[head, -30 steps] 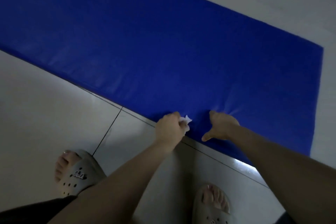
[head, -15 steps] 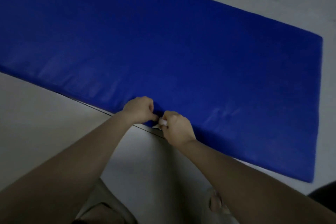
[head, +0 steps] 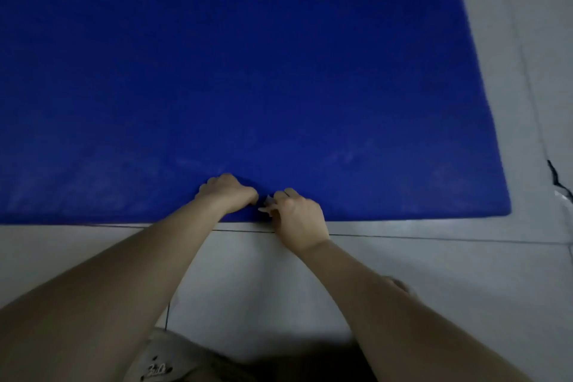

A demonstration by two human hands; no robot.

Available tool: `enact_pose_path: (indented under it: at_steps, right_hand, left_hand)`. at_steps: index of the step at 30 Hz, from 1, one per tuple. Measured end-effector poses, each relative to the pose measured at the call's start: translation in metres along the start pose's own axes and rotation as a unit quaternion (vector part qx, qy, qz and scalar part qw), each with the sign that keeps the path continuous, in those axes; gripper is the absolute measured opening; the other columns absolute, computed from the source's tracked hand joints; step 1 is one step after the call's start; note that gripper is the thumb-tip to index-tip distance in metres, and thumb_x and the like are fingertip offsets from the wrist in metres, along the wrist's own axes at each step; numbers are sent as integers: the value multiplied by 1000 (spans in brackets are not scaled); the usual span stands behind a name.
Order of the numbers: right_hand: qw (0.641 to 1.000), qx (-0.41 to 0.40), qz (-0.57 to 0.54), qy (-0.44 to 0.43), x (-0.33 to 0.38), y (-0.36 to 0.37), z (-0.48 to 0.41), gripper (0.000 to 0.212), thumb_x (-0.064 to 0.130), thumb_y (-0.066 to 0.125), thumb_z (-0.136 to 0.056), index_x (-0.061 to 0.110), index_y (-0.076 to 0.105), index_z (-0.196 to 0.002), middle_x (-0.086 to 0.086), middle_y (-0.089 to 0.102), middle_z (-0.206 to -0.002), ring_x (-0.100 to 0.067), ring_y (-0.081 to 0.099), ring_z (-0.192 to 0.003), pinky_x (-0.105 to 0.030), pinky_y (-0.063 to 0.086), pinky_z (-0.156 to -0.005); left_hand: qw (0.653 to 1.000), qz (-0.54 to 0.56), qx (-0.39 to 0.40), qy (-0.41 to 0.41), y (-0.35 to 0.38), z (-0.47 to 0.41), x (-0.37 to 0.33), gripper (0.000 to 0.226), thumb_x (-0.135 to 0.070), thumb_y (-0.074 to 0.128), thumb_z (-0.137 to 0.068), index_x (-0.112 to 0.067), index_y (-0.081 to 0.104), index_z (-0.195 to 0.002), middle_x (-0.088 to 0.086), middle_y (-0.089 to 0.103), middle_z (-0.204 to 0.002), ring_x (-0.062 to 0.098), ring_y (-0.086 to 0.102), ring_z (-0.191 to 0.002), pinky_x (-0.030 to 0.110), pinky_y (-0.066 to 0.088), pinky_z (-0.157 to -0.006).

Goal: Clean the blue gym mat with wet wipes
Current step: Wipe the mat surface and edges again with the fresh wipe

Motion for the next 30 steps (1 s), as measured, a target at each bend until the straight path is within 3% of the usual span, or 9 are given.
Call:
enact_pose_path:
  at_steps: [3,6,8,10,14,17,19,25,30]
  right_hand:
    - [992,-63,-24,109,-47,-19,27,23,31,49,-103,12,59,-96,-10,61,-100,-33,63,-78,-35,41,-59]
    - [967,-87,-37,236,-106,-38,57,25,33,51,-102,9,57,-107,-10,56,-111,-29,63,-91,-36,48,-69]
    - [952,-107,-40,283,-120,-41,65,26,33,51,-102,9,57,-109,-8,58,-109,-22,61,-87,-34,47,-68]
    - [954,-106,-56,276,-101,-27,58,25,30,47,-105,9,57,-113,-7,62,-111,-18,60,-86,-31,47,-70]
    - [976,-49,-112,181,-31,19,33,27,13,41,-103,10,56,-125,-6,59,-121,-24,61,-106,-32,47,-86]
    - [989,-8,-120,86,29,39,19,23,14,45,-100,12,59,-118,-8,62,-112,-25,63,-94,-36,49,-73]
    - [990,-21,-109,82,41,39,16,21,22,46,-101,11,59,-113,-7,58,-107,-24,60,-88,-36,46,-65]
    - [994,-80,-41,58,14,16,17,26,32,53,-101,9,64,-98,-8,54,-101,-24,56,-72,-40,51,-62]
    - [979,-120,-71,146,-73,-19,47,15,21,57,-97,7,55,-97,-10,54,-103,-30,59,-79,-40,48,-61]
  left_hand:
    - [998,36,35,37,-1,2,-5,115,-74,80,-39,-22,53,-138,3,54,-142,29,50,-129,43,45,-109]
    - [999,-7,12,33,-1,4,4,119,-75,85,-45,-19,44,-142,6,48,-144,31,45,-131,46,43,-110]
    - [998,-46,-16,31,1,4,6,117,-76,83,-54,-16,39,-144,9,44,-145,32,44,-132,48,43,-110]
    - [997,-55,-30,45,3,1,6,115,-76,81,-59,-14,38,-145,10,43,-146,33,43,-133,49,43,-109]
    - [996,-76,-24,28,5,-8,4,114,-76,80,-61,-12,37,-145,12,42,-147,35,43,-133,49,44,-108]
    - [996,-83,-36,26,5,-12,4,107,-72,79,-66,-11,38,-143,14,41,-146,37,43,-132,48,44,-107]
    - [995,-91,-44,24,5,-15,5,99,-65,78,-72,-11,36,-145,15,40,-147,37,42,-132,48,43,-108]
    - [994,-104,-18,14,4,-14,3,116,-76,78,-63,-10,34,-147,14,41,-147,36,44,-130,48,46,-105]
    - [994,-106,1,32,4,-11,-1,123,-78,79,-62,-10,30,-153,11,41,-150,35,42,-135,44,42,-110]
Point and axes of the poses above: each hand's wrist, its own z-axis away from the middle knuckle, its own y-axis out of the palm, x = y × z, the point moved 7 cm from there along -z, towards the middle knuckle
